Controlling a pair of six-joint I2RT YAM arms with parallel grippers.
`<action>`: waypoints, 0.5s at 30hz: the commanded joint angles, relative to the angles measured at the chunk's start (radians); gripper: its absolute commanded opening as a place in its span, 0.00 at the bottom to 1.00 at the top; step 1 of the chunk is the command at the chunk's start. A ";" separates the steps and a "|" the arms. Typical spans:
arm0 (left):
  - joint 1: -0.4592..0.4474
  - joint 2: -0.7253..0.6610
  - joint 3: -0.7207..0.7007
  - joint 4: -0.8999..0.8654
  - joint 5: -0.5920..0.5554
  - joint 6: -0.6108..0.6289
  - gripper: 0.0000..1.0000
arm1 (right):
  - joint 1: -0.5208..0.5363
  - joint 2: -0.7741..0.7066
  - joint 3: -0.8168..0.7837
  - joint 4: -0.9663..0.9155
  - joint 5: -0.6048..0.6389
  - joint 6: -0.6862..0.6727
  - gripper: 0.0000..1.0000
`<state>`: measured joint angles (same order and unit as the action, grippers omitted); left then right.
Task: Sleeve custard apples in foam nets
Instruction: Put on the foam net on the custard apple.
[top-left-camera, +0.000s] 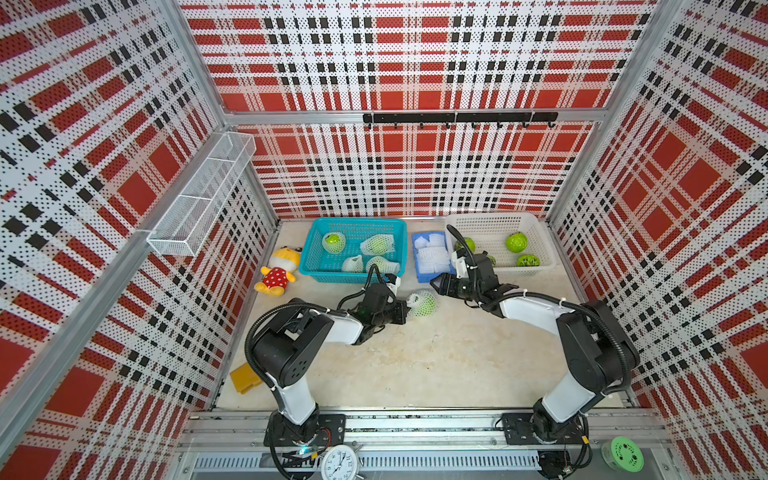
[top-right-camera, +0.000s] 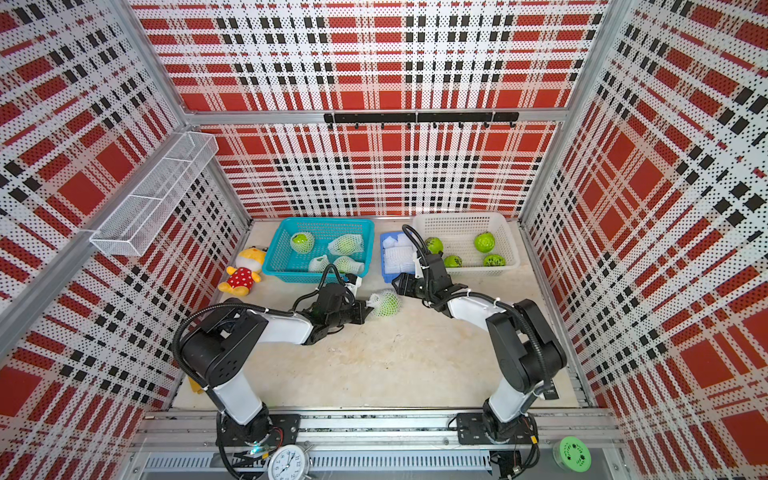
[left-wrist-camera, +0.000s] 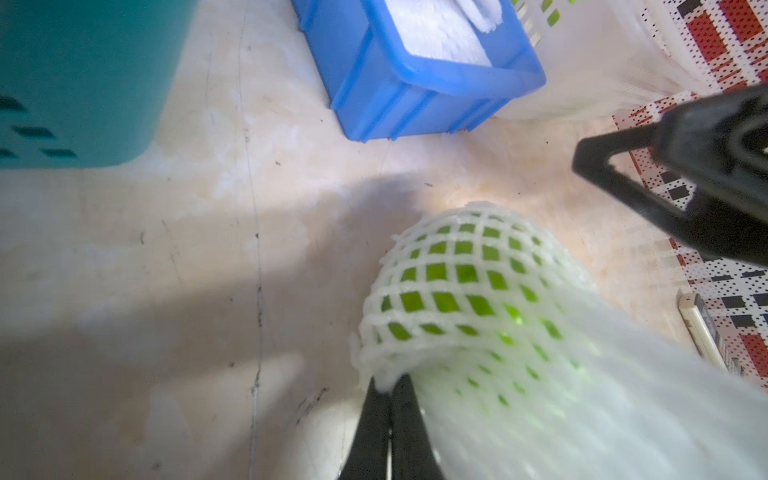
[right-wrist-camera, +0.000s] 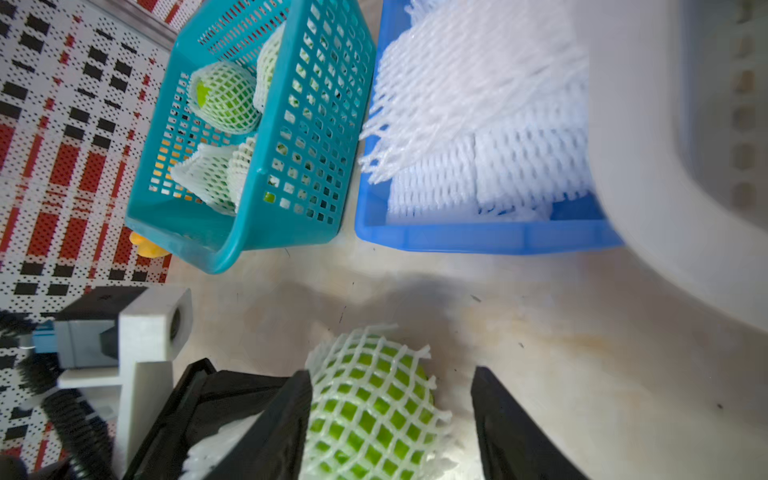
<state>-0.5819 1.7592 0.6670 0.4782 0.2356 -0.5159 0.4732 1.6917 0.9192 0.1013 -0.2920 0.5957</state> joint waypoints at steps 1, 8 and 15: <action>0.005 0.006 0.032 -0.019 -0.001 0.010 0.00 | 0.029 0.044 0.029 0.042 -0.047 0.000 0.73; 0.002 0.013 0.048 -0.028 0.000 0.011 0.00 | 0.046 0.115 0.055 0.058 -0.062 0.012 0.78; 0.001 0.014 0.054 -0.039 -0.004 0.021 0.00 | 0.047 0.126 0.035 0.090 -0.046 0.042 0.55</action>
<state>-0.5819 1.7592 0.6952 0.4473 0.2352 -0.5068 0.5194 1.8000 0.9520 0.1410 -0.3424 0.6228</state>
